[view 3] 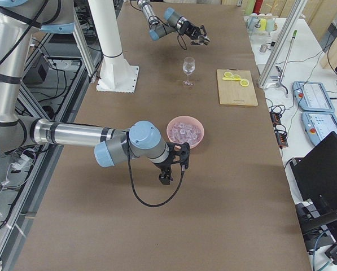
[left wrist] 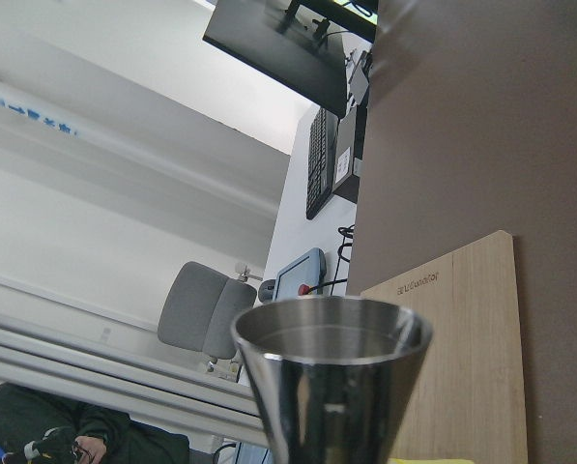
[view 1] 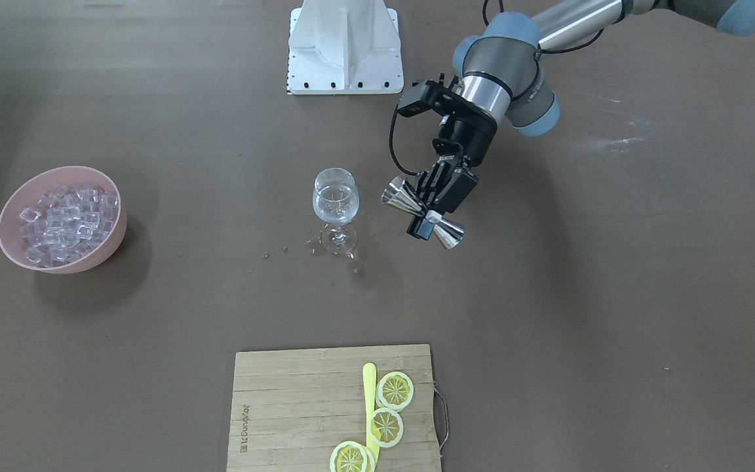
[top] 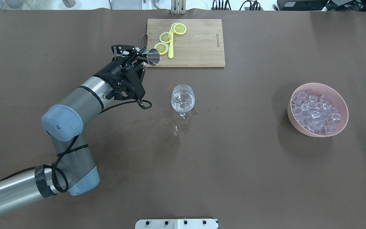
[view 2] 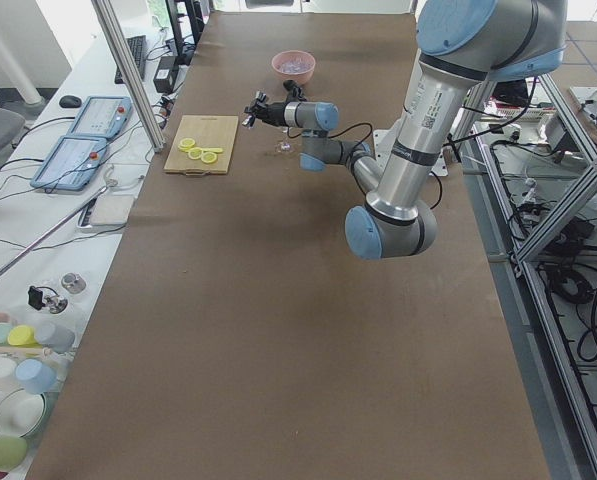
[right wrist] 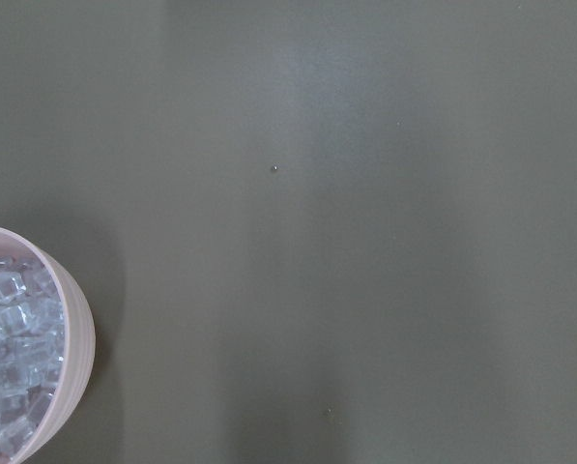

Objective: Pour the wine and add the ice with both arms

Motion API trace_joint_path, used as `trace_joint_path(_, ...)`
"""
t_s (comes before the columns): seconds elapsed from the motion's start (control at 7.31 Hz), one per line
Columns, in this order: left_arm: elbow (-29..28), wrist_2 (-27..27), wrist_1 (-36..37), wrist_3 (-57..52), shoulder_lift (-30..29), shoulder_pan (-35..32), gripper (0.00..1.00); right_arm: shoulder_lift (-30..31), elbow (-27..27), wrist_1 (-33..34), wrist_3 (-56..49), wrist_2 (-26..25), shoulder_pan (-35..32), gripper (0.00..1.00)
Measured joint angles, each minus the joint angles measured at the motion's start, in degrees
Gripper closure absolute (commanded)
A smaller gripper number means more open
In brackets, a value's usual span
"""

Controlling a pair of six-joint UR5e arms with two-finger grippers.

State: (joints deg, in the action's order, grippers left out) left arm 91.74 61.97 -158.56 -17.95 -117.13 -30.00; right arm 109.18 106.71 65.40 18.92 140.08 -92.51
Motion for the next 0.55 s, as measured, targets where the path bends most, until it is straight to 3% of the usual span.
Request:
trace_joint_path(0.27, -1.31, 2.37, -1.47, 25.32, 3.50, -3.19, 1.00, -0.98, 0.84, 0.20, -0.02, -0.03, 2.12, 0.01)
trace_joint_path(0.55, -3.98, 11.69, -0.70, 43.44, 6.15, -9.56, 1.00, -3.47, 1.45, 0.64, 1.53, -0.38, 6.71, 0.01)
